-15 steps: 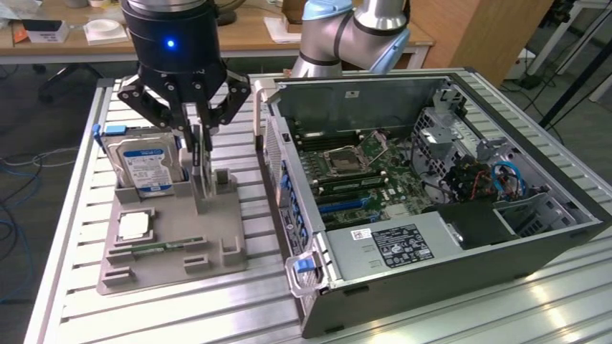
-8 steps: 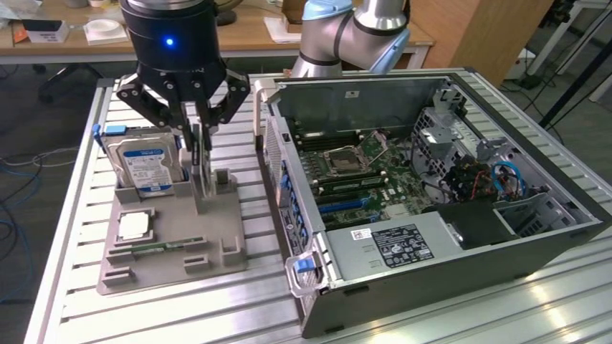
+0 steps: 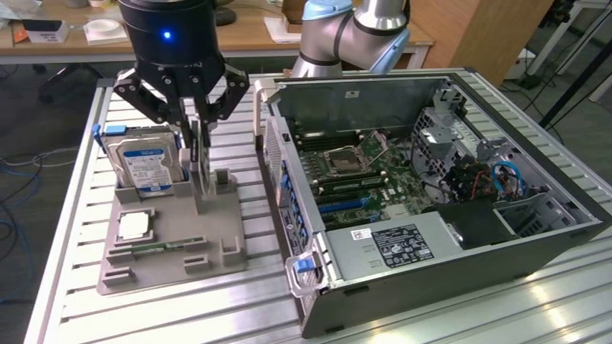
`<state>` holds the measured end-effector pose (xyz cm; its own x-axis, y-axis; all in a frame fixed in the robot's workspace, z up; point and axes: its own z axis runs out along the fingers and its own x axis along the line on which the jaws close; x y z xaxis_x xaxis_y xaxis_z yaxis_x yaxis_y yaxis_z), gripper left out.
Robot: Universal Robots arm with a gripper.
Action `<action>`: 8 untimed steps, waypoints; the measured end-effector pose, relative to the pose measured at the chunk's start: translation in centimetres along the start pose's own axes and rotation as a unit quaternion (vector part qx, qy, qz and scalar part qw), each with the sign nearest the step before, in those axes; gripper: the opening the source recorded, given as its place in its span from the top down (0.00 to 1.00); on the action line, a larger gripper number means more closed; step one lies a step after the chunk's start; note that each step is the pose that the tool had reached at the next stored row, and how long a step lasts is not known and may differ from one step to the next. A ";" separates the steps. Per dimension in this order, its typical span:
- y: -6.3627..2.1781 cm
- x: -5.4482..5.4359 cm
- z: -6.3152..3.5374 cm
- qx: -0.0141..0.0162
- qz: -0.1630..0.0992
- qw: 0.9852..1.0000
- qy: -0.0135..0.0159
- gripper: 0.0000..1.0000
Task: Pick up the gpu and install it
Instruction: 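Pick up the gpu and move the gpu toward the slot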
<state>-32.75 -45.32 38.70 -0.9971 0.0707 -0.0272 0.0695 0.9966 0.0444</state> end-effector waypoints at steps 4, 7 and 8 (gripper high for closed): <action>0.01 0.0 -0.35 0.000 0.000 1.000 0.000 0.74; 0.02 0.1 -0.64 0.000 0.000 1.000 0.000 0.74; 0.02 0.1 -0.73 0.000 0.000 1.000 0.000 0.74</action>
<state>-32.85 -45.33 39.43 -0.9971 0.0707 -0.0273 0.0695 0.9966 0.0444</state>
